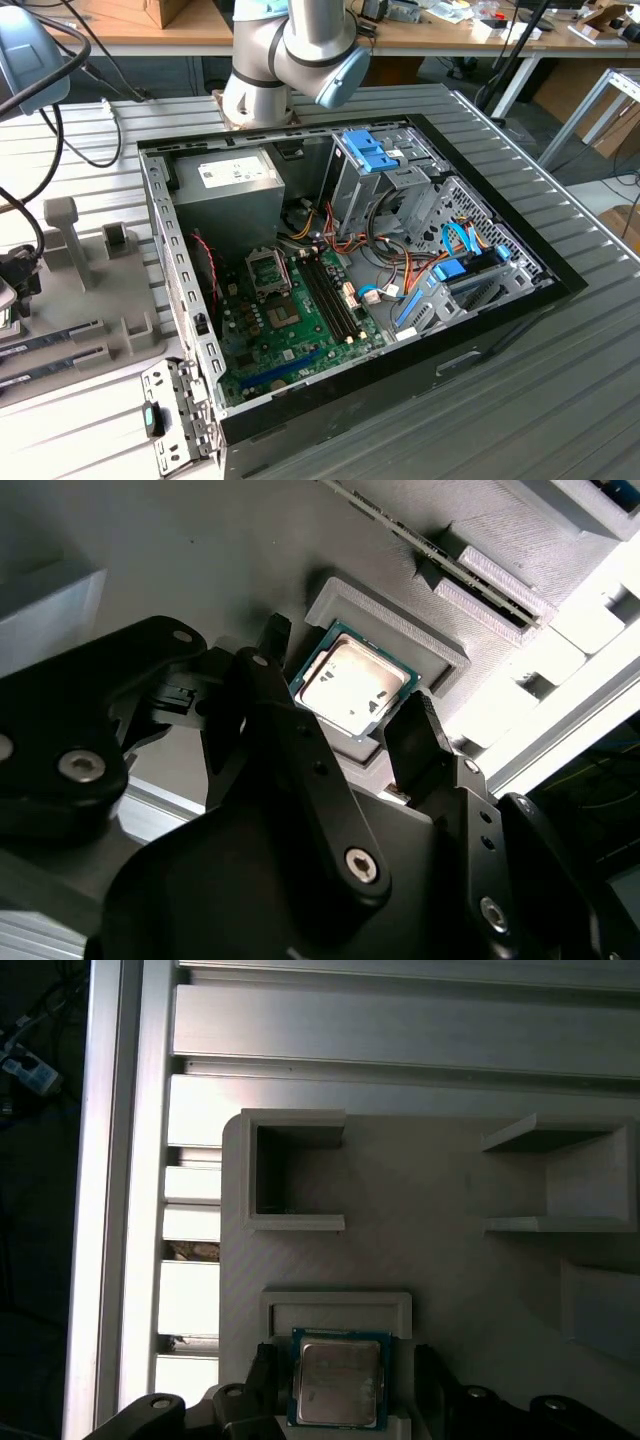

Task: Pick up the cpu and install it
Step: 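Pick up the cpu and move it towards the insertion slot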

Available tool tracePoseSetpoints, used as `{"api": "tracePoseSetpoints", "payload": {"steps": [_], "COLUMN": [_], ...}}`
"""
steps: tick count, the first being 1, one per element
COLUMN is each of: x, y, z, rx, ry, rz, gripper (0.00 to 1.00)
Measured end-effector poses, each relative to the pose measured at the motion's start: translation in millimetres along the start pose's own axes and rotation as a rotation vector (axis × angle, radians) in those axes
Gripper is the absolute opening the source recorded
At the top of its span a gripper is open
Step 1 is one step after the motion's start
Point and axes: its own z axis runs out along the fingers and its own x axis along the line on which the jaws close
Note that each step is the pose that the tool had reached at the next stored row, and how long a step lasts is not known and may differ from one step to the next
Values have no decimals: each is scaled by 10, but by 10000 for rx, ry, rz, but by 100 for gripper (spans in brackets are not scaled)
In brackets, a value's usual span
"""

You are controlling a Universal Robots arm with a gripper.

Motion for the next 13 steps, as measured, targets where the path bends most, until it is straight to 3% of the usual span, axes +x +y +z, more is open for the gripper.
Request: {"api": "tracePoseSetpoints", "payload": {"steps": [13], "x": [2], "y": [2], "z": [-23], "rx": [0], "ry": [-1], "rz": [0], "gripper": [65]}}
